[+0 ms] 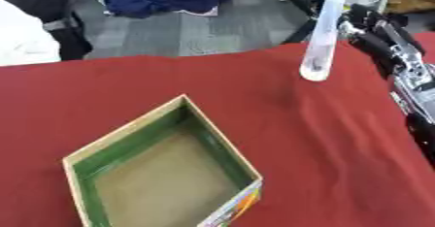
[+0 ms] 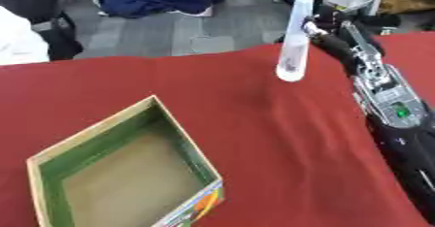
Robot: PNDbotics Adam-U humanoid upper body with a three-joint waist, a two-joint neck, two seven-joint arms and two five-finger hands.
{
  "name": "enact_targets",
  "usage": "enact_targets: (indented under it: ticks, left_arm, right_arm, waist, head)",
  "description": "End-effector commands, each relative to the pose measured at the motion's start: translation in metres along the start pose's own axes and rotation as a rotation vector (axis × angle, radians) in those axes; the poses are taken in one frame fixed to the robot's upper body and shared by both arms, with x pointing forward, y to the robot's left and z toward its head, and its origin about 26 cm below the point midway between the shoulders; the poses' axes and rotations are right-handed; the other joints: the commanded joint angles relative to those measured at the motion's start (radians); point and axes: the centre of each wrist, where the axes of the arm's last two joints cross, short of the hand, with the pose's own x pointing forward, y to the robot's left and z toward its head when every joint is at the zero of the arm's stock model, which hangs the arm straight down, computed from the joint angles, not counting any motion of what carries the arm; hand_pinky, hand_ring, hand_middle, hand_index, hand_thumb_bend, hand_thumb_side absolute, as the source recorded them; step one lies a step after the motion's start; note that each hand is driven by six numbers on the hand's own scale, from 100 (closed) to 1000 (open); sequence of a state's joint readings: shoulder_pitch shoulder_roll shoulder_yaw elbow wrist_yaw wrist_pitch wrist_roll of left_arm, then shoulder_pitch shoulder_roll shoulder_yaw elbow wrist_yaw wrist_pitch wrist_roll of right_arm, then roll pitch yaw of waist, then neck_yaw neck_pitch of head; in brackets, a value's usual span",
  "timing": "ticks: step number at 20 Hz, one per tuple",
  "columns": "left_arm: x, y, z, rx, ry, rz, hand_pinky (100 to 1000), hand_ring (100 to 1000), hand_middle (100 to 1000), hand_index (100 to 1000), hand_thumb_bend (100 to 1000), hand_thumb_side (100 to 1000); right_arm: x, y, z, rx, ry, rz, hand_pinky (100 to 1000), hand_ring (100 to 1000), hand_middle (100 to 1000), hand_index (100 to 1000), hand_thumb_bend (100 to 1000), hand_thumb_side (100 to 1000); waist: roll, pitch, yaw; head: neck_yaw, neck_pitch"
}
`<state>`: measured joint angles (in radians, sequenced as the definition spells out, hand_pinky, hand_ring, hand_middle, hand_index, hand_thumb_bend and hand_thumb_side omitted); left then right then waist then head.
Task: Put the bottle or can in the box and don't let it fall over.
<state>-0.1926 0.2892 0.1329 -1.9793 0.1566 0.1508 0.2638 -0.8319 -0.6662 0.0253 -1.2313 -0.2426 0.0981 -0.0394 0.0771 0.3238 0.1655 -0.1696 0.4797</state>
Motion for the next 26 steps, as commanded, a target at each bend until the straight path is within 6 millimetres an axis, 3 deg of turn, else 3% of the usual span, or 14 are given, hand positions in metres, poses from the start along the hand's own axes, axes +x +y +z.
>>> enact_targets:
  ticks: [1, 18, 26]
  left_arm:
    - [0.008, 0.001, -0.002, -0.011, -0.032, 0.0, 718, 955, 852, 768, 120, 863]
    - [0.011, -0.001, -0.005, -0.026, -0.048, 0.004, 719, 956, 852, 768, 119, 865]
    - [0.011, -0.001, -0.005, -0.028, -0.048, 0.002, 720, 956, 847, 769, 119, 868]
  right_arm:
    - [0.017, -0.014, -0.005, -0.01, -0.05, 0.008, 1000, 1000, 989, 1000, 100, 484]
    - [0.025, -0.026, -0.013, -0.052, -0.054, 0.047, 1000, 1000, 978, 1000, 100, 480]
    - [0.032, -0.033, -0.014, -0.125, -0.055, 0.097, 1000, 1000, 961, 1000, 100, 459]
  waist:
    - [-0.004, -0.015, 0.002]
    - [-0.012, 0.007, 0.031]
    - [-0.014, 0.017, 0.029]
  head:
    - [-0.003, -0.019]
    - [-0.022, -0.043]
    - [-0.029, -0.039]
